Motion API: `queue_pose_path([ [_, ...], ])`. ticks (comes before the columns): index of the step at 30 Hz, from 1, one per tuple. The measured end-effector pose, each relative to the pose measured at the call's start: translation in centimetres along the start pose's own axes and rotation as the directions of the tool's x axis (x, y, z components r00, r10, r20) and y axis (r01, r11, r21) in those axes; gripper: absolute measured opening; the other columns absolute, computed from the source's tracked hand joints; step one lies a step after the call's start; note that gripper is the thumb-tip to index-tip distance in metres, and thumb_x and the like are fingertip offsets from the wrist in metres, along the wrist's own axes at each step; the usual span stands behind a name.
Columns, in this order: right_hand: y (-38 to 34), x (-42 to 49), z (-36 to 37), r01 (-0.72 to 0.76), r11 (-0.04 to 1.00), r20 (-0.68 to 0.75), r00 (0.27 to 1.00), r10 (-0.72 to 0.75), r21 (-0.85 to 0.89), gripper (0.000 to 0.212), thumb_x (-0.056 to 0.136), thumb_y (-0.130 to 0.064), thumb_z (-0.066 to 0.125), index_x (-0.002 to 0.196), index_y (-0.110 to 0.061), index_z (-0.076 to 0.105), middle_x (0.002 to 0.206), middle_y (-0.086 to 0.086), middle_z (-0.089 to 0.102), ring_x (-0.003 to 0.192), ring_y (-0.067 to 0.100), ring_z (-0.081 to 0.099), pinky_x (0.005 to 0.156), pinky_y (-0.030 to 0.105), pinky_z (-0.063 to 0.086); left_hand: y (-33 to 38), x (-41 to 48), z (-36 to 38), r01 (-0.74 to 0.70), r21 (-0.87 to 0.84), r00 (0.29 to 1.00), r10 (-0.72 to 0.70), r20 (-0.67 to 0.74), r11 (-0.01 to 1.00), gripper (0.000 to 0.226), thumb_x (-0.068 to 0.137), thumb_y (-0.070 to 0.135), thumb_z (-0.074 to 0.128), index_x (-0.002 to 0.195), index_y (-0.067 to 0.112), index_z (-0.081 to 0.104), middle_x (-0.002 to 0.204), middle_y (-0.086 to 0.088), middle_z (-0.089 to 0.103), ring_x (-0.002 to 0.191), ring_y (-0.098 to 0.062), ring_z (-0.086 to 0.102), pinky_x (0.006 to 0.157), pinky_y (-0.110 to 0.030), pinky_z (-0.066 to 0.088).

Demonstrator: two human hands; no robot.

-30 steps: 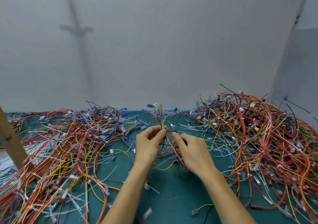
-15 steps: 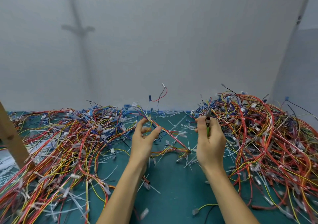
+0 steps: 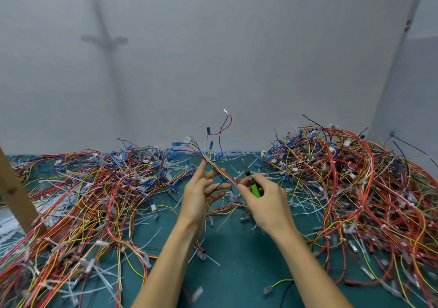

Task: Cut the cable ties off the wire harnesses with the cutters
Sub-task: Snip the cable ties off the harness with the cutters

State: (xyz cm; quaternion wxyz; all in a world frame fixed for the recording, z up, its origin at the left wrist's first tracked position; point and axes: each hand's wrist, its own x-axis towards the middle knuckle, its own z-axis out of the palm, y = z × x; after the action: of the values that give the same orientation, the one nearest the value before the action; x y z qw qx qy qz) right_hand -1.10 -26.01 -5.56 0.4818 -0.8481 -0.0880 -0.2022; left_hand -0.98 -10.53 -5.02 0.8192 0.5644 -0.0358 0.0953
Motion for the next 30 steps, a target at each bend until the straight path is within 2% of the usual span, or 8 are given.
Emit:
queue_pose_path([
  [3, 0.2, 0.1, 0.2, -0.016, 0.997, 0.038, 0.999, 0.013, 0.074, 0.016, 0.086, -0.035, 0.070, 0.074, -0.028, 0.062, 0.063, -0.008, 0.063, 0.062, 0.007, 0.055, 0.056, 0.020, 0.042, 0.1, -0.2, 0.1, 0.021, 0.025, 0.998, -0.022, 0.058, 0.999, 0.061, 0.098, 0.004, 0.043, 0.151, 0.027, 0.026, 0.110, -0.007, 0.072, 0.070, -0.020, 0.070, 0.062, -0.027, 0.055],
  [5, 0.2, 0.2, 0.4, -0.036, 0.985, 0.089, 0.996, 0.021, 0.167, 0.012, 0.086, -0.031, 0.070, 0.076, -0.026, 0.064, 0.064, -0.006, 0.065, 0.060, 0.010, 0.055, 0.061, 0.029, 0.047, 0.1, -0.4, 0.3, 0.017, 0.135, 0.992, -0.034, 0.122, 0.991, 0.080, 0.092, 0.013, 0.058, 0.152, 0.036, 0.011, 0.110, -0.008, 0.072, 0.073, -0.021, 0.070, 0.067, -0.030, 0.056],
  [8, 0.1, 0.3, 0.5, -0.062, 0.964, 0.124, 0.992, 0.031, 0.260, 0.010, 0.087, -0.026, 0.070, 0.078, -0.023, 0.067, 0.071, 0.004, 0.070, 0.073, 0.031, 0.064, 0.071, 0.044, 0.054, -0.4, -0.5, 0.8, -0.010, 0.235, 0.995, -0.014, 0.099, 0.972, 0.100, 0.086, 0.016, 0.071, 0.154, 0.036, 0.001, 0.106, -0.016, 0.071, 0.078, -0.021, 0.070, 0.077, -0.037, 0.058],
  [14, -0.2, 0.2, 0.1, -0.075, 0.965, 0.143, 0.989, 0.040, 0.251, 0.017, 0.093, -0.027, 0.063, 0.079, -0.023, 0.071, 0.070, -0.007, 0.072, 0.056, 0.008, 0.059, 0.064, 0.036, 0.053, -0.7, 0.0, 0.7, -0.052, 0.161, 0.997, 0.061, -0.052, 0.986, 0.088, 0.088, -0.006, 0.060, 0.155, 0.017, 0.008, 0.093, -0.007, 0.076, 0.082, -0.020, 0.072, 0.076, -0.028, 0.057],
  [20, -0.7, -0.3, -0.4, 0.009, 0.997, 0.113, 0.994, 0.000, -0.080, 0.036, 0.092, -0.052, 0.055, 0.075, -0.021, 0.062, 0.064, 0.000, 0.064, 0.067, 0.022, 0.058, 0.062, 0.039, 0.047, -0.7, -0.1, 0.6, -0.120, 0.132, 0.974, 0.142, -0.174, 0.984, 0.068, 0.088, -0.008, 0.061, 0.142, 0.019, 0.029, 0.085, -0.004, 0.076, 0.066, -0.017, 0.072, 0.058, -0.020, 0.054],
  [24, -0.5, -0.6, -0.7, 0.128, 0.901, 0.153, 0.986, -0.070, -0.414, 0.057, 0.087, -0.076, 0.029, 0.077, -0.024, 0.049, 0.069, -0.009, 0.053, 0.070, 0.021, 0.052, 0.058, 0.035, 0.032, -1.1, 0.1, 0.3, -0.099, 0.178, 0.965, 0.138, -0.222, 0.979, 0.072, 0.089, -0.001, 0.064, 0.148, 0.013, 0.026, 0.084, -0.006, 0.076, 0.069, -0.015, 0.073, 0.059, -0.020, 0.054],
  [27, -0.1, -0.5, -0.9, 0.185, 0.840, 0.205, 0.975, -0.090, -0.511, 0.066, 0.082, -0.078, 0.012, 0.087, -0.025, 0.052, 0.084, -0.006, 0.059, 0.085, 0.025, 0.058, 0.065, 0.035, 0.034, -1.2, 0.2, 0.1, -0.095, 0.211, 0.964, 0.143, -0.225, 0.973, 0.073, 0.089, 0.001, 0.066, 0.148, 0.012, 0.024, 0.078, -0.003, 0.076, 0.070, -0.016, 0.073, 0.062, -0.022, 0.057],
  [30, 0.3, -0.3, -0.9, 0.244, 0.782, 0.243, 0.962, -0.122, -0.573, 0.059, 0.090, -0.072, 0.016, 0.091, -0.024, 0.051, 0.089, -0.003, 0.060, 0.091, 0.027, 0.059, 0.068, 0.037, 0.032, -1.3, 0.3, 0.1, -0.087, 0.251, 0.969, 0.141, -0.205, 0.964, 0.072, 0.088, 0.002, 0.067, 0.146, 0.014, 0.026, 0.077, -0.002, 0.075, 0.070, -0.017, 0.073, 0.069, -0.026, 0.059],
])
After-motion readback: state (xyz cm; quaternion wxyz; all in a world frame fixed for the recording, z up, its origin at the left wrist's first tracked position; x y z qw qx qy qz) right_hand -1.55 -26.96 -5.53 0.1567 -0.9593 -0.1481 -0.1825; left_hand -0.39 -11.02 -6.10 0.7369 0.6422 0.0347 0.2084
